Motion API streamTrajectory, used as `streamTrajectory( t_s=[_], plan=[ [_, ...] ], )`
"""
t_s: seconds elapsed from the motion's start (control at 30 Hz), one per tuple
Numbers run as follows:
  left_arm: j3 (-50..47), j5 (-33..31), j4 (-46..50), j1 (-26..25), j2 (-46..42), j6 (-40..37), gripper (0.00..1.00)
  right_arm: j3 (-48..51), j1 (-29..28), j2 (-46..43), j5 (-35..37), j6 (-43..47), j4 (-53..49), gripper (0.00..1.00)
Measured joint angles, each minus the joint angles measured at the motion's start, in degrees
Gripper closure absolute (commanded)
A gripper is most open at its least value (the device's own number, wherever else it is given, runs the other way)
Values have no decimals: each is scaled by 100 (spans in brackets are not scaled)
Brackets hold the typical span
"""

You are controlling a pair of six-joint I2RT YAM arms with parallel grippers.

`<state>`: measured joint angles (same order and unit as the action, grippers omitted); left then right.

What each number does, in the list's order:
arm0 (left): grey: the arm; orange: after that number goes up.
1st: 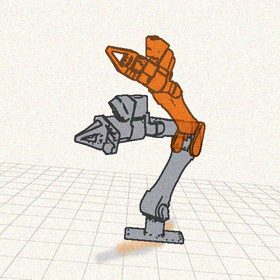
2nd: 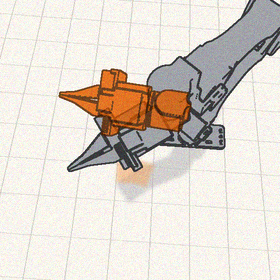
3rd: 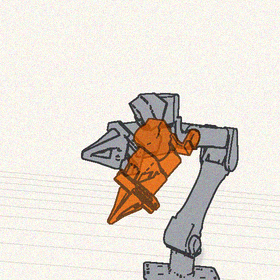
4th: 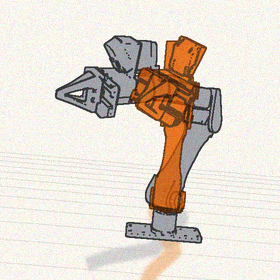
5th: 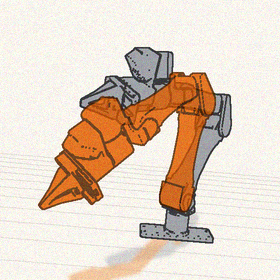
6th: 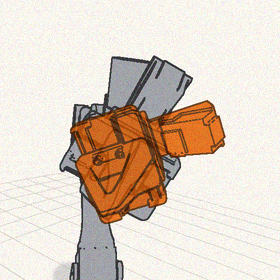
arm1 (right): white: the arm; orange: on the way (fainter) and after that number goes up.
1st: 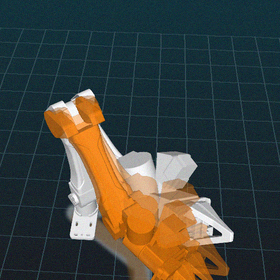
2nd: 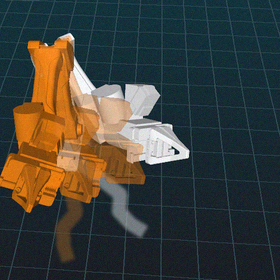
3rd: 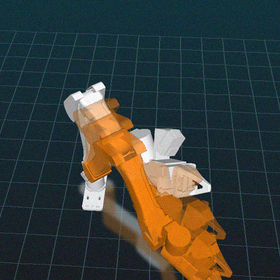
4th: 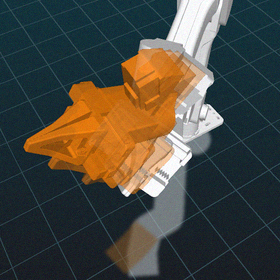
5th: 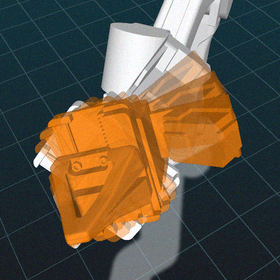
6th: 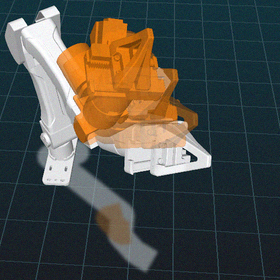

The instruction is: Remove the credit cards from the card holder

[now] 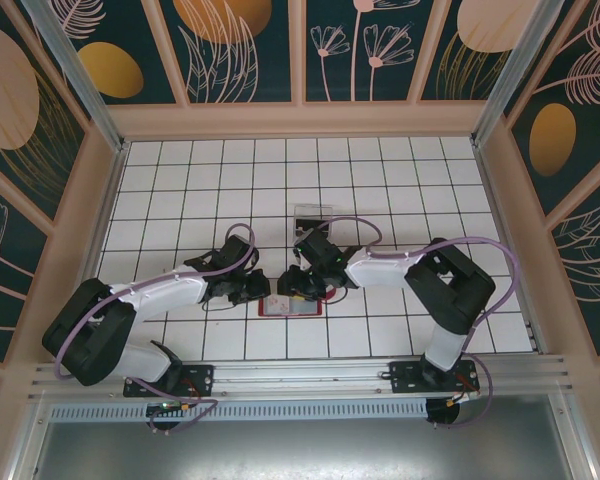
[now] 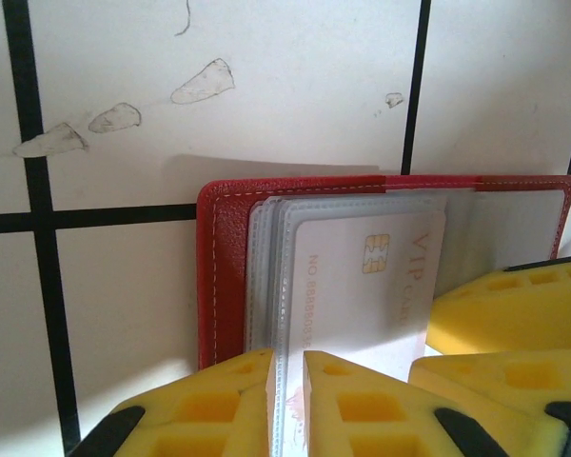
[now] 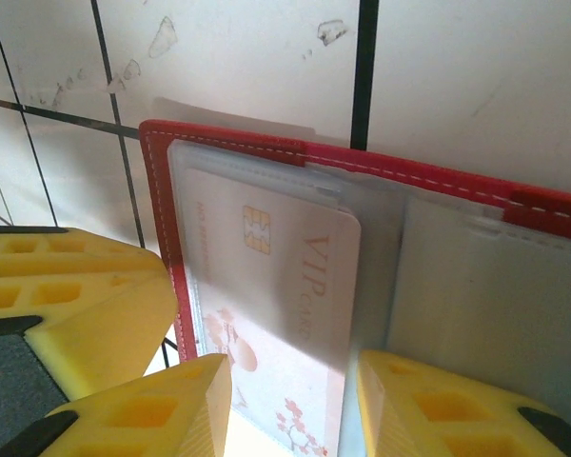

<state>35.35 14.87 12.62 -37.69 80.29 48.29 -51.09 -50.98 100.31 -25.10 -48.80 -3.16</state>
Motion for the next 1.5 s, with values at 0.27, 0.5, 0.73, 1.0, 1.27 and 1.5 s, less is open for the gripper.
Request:
streamTrajectory(
  t_s=[0.27,0.5,0.73,1.0,1.27,1.5],
  plan=[
    [0,0,17,0,0,0,84,-181,-28,2,197,31,-271,60],
    [0,-44,48,0,-2,0,85,-245,-44,-13,251,39,-323,60],
    [0,-61,111,0,-44,0,86,-245,-90,-4,138,37,-216,60],
    [2,-83,114,0,-70,0,86,-247,-98,92,122,37,-175,60],
    [2,-81,114,0,-70,2,86,-313,-131,101,262,44,-304,61],
    [0,-81,111,0,-70,0,86,-321,-142,-13,511,50,-599,61]
  ],
)
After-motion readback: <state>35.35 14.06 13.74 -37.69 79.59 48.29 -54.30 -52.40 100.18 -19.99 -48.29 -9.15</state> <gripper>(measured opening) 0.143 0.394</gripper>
